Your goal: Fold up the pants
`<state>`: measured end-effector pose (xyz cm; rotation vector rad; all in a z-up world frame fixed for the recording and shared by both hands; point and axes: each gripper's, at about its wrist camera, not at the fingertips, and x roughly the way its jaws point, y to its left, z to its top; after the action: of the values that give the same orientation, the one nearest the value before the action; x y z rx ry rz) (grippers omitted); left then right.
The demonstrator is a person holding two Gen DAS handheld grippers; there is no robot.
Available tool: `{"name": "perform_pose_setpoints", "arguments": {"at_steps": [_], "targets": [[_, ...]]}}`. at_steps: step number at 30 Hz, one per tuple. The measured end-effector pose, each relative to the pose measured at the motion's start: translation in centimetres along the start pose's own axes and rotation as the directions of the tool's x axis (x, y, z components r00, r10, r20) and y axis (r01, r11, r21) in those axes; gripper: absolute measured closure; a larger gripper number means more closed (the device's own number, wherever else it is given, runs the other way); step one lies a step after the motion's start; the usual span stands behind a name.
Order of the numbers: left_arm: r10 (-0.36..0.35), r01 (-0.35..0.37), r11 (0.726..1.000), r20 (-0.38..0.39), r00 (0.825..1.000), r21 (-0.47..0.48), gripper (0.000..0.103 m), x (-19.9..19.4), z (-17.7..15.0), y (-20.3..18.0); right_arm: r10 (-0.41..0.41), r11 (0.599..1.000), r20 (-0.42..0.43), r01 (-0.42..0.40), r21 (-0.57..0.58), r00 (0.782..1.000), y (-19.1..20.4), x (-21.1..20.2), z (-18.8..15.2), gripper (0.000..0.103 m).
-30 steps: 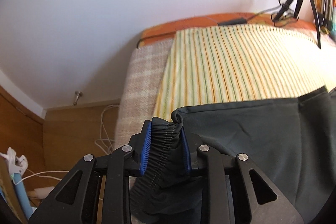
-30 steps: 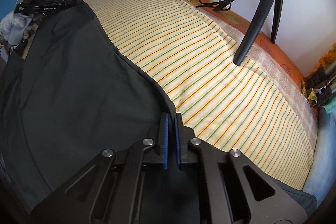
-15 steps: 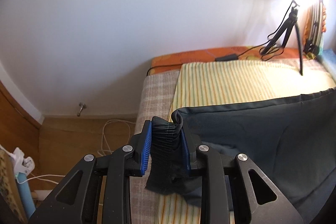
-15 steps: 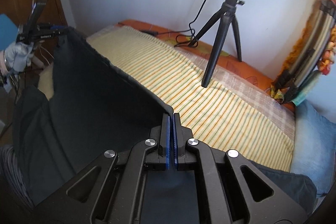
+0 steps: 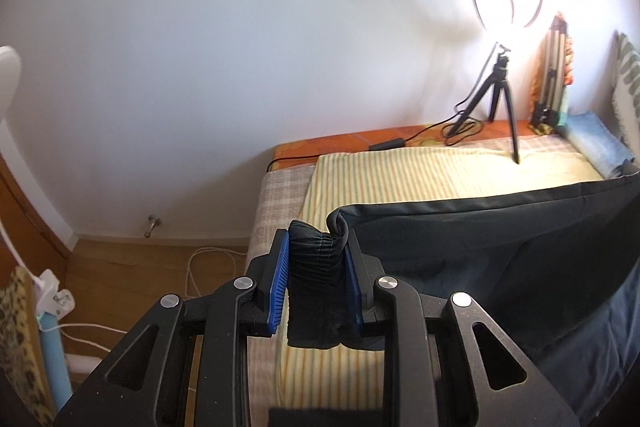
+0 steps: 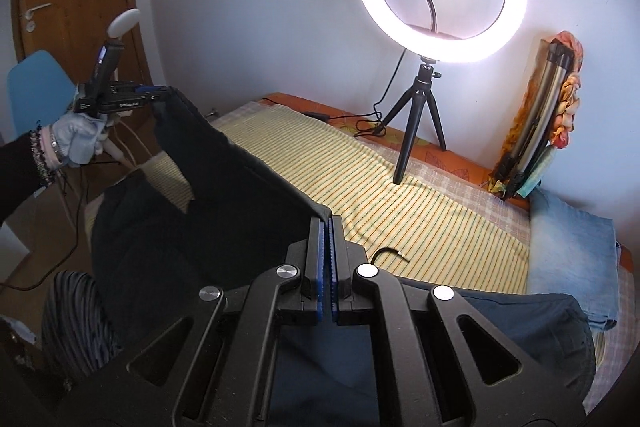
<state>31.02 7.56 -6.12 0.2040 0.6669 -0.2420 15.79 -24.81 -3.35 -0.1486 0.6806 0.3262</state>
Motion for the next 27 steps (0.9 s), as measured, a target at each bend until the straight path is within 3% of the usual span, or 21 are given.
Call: {"name": "perform_pose_setpoints", "arguments": {"at_steps": [10, 20, 24, 27], "targets": [[-0.029, 0.029, 1.000, -0.011, 1.000, -0.007, 0.079, -4.1, -6.8, -0.3, 0.094, 0.996, -0.088, -0.093, 0.016, 0.992, 5.5, -2.4, -5.5, 0.101], [-0.057, 0.053, 0.996, -0.061, 0.996, -0.070, 0.078, -5.9, -13.4, -0.3, 0.175, 0.984, -0.257, -0.172, 0.033, 0.951, 7.2, -0.1, -9.8, 0.101], [-0.055, 0.044, 0.992, -0.085, 0.995, -0.122, 0.073, -6.9, -15.7, 0.5, 0.204, 0.978, -0.313, -0.209, 0.019, 0.927, 8.2, 0.8, -11.2, 0.101], [-0.048, 0.029, 0.988, -0.122, 0.991, -0.153, 0.062, -7.1, -17.1, 0.8, 0.221, 0.972, -0.357, -0.237, 0.000, 0.908, 9.2, 1.6, -12.0, 0.101]]}}
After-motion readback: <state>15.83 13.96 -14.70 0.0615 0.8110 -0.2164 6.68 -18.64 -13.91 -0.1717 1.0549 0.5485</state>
